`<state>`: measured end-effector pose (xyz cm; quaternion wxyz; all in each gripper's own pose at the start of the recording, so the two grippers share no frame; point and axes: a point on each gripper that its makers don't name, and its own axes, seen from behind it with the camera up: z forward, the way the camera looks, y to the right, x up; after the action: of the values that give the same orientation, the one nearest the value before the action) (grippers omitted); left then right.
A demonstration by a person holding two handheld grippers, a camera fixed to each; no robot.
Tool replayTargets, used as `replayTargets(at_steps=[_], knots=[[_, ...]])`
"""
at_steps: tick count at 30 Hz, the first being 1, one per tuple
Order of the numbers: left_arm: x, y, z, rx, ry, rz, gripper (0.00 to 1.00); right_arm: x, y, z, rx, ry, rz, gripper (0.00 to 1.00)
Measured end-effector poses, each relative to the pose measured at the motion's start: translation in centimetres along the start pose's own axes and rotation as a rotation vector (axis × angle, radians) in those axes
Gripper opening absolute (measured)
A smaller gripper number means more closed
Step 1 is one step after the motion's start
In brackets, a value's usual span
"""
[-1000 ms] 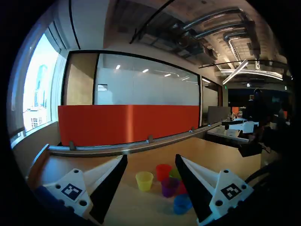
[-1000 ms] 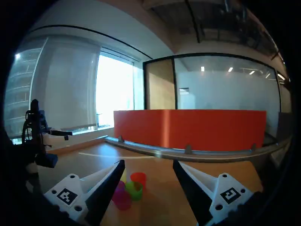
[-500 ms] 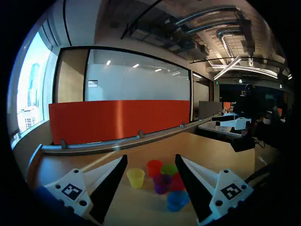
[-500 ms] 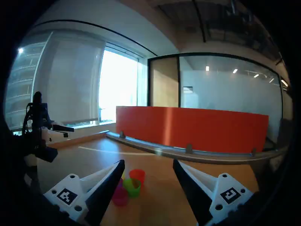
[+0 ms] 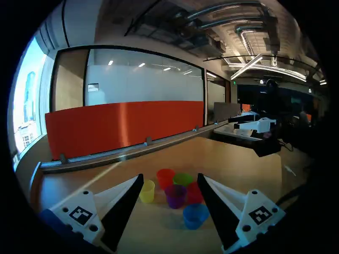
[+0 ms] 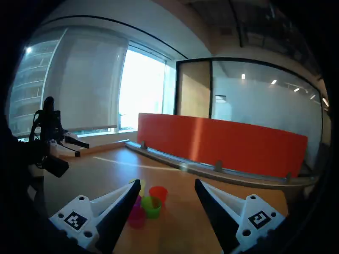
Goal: Pour water
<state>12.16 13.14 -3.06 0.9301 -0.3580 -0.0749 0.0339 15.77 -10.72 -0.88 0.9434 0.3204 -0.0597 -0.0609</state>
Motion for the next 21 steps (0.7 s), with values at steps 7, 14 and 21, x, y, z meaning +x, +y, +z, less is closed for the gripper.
replayTargets(at_steps=[7, 14, 21], knots=[[-1.3, 1.0, 0.5, -0.048, -0.032, 0.009, 0.94, -0.1, -0.2, 0.3, 0.018, -0.015, -0.029, 0.99], [-2.9, 2.3, 0.8, -0.102, -0.076, 0.034, 0.94, -0.6, 0.1, 0.7, 0.029, -0.037, -0.027, 0.99], [-4.7, 3.3, 1.3, -0.138, -0.125, 0.064, 0.94, -1.0, 0.3, 1.2, 0.038, -0.050, -0.025, 0.99]])
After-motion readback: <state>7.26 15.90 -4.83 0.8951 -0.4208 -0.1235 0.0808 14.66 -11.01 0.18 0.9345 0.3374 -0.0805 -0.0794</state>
